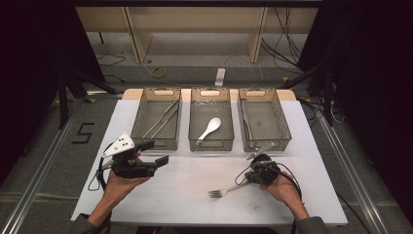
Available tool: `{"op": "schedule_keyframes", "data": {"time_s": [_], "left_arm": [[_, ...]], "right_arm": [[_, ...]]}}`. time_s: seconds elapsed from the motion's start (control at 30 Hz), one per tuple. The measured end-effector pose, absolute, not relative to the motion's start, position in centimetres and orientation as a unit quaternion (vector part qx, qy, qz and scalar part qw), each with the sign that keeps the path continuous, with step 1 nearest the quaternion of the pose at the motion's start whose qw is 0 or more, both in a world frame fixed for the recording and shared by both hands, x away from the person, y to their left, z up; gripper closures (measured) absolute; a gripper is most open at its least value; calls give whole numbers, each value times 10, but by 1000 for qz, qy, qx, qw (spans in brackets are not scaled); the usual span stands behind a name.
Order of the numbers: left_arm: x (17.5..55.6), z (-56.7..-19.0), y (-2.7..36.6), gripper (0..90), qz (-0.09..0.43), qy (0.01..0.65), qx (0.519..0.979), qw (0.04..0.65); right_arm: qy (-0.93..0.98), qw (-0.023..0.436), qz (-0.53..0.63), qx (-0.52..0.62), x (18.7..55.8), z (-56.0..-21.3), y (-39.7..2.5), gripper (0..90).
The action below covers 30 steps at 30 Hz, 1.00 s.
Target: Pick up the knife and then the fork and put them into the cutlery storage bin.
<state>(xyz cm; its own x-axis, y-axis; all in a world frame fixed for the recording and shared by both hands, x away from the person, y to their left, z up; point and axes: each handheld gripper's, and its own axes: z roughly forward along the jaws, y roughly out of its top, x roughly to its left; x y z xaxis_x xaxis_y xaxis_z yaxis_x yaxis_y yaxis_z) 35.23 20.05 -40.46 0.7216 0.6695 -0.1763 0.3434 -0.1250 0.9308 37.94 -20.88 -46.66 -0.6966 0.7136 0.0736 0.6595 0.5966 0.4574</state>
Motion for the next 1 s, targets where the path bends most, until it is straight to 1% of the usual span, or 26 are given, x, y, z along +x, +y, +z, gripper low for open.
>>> {"op": "schedule_keyframes", "data": {"time_s": [0.13, 0.37, 0.77, 0.8, 0.83, 0.87, 0.9, 0.93, 0.97, 1.0], "left_arm": [[352, -405, 200, 177, 145, 345, 735, 565], [352, -405, 200, 177, 145, 344, 736, 565], [352, -404, 200, 177, 145, 344, 736, 565], [352, -404, 200, 177, 145, 344, 736, 565], [352, -405, 200, 177, 145, 344, 736, 565], [352, -405, 200, 177, 145, 344, 736, 565], [352, -405, 200, 177, 145, 344, 735, 565], [352, -405, 200, 177, 145, 344, 735, 565], [352, -405, 200, 177, 145, 344, 736, 565], [353, -405, 200, 177, 146, 344, 736, 565]], "right_arm": [[899, 50, 222, 376, 365, -465, -208, 900], [907, 36, 211, 364, 352, -464, -206, 900], [917, 33, 196, 347, 339, -460, -201, 900], [915, 35, 202, 347, 340, -456, -201, 830], [915, 35, 202, 347, 340, -456, -201, 830], [916, 37, 205, 342, 340, -454, -200, 792], [917, 41, 206, 340, 339, -451, -199, 741], [917, 47, 208, 336, 339, -448, -197, 655], [917, 45, 209, 336, 339, -446, -196, 635], [917, 45, 209, 336, 339, -446, -196, 635]]}}
